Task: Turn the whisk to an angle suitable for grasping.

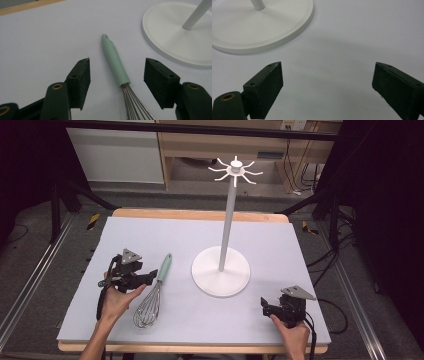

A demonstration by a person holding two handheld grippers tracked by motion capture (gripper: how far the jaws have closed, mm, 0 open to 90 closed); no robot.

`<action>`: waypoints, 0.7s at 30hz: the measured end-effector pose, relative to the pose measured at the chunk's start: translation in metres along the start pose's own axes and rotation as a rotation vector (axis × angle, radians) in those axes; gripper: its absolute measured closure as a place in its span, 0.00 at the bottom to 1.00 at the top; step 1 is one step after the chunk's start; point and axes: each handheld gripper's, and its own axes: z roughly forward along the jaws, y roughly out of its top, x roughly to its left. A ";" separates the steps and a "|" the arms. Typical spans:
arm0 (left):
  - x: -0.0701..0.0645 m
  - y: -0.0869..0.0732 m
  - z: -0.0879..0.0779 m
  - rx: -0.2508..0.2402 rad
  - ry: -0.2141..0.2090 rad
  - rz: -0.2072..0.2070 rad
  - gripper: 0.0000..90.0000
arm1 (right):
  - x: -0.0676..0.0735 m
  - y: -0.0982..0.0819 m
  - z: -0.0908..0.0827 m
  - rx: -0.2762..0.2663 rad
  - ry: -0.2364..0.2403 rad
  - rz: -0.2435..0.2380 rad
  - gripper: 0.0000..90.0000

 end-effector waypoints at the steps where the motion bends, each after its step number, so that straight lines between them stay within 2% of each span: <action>1: 0.000 0.000 0.001 0.002 -0.001 -0.001 0.41 | 0.000 0.000 0.000 -0.001 0.000 0.001 0.11; 11: -0.004 0.005 0.016 0.030 -0.007 0.000 0.41 | -0.001 -0.002 0.000 0.004 -0.008 0.014 0.11; 21: -0.008 0.007 0.034 0.093 -0.018 -0.002 0.41 | -0.001 -0.002 0.001 0.010 -0.006 0.005 0.11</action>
